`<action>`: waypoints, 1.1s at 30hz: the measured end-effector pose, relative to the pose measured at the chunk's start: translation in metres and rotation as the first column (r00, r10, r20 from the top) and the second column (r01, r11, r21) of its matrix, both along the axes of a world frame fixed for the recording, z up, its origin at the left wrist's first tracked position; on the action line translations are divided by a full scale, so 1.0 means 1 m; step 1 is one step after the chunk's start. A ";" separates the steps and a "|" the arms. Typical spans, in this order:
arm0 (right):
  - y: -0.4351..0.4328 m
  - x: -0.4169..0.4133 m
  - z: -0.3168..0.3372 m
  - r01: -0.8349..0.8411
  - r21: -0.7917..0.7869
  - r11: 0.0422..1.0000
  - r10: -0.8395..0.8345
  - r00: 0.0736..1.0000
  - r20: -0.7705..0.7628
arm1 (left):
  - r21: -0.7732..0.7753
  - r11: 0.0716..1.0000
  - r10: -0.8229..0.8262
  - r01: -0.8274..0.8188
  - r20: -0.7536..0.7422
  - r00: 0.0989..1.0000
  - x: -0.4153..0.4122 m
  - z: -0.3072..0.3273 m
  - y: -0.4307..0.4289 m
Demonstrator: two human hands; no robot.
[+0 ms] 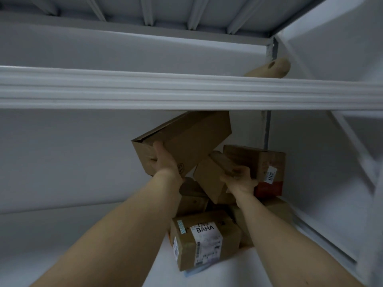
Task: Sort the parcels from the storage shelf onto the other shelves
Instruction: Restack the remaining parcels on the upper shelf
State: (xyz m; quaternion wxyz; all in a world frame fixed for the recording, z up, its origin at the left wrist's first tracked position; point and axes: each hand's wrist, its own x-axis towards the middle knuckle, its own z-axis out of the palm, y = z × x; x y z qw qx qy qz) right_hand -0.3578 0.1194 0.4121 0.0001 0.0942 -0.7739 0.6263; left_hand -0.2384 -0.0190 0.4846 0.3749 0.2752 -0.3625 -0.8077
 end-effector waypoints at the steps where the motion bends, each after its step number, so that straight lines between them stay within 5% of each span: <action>1: 0.008 0.006 0.002 -0.011 0.003 1.000 0.011 1.000 -0.009 | 0.007 1.000 0.009 -0.009 0.000 1.000 0.001 0.001 0.003; 6: 0.052 0.030 0.008 -0.071 0.062 0.996 0.073 0.997 -0.026 | 0.062 0.998 -0.014 0.011 0.048 0.999 0.020 0.008 0.023; 14: 0.104 0.075 0.008 -0.230 0.429 0.874 0.313 0.940 -0.134 | 0.122 0.992 0.025 -0.040 0.120 0.992 0.041 -0.008 0.039; 22: 0.099 0.096 -0.016 -0.225 0.624 0.749 0.534 0.763 -0.365 | 0.096 0.989 0.106 -0.116 0.104 0.989 0.083 -0.002 0.068; 26: 0.090 0.098 -0.022 -0.042 0.765 0.642 0.564 0.702 -0.435 | 0.061 0.991 0.109 -0.117 0.124 0.986 0.084 -0.007 0.065; 29: 0.087 0.098 -0.029 0.067 0.844 0.532 0.543 0.738 -0.401 | 0.048 0.991 0.117 -0.125 0.151 0.982 0.083 -0.009 0.064; 33: 0.084 0.097 -0.032 -0.040 0.883 0.468 0.537 0.806 -0.248 | 0.041 0.993 0.104 -0.112 0.162 0.981 0.080 -0.010 0.062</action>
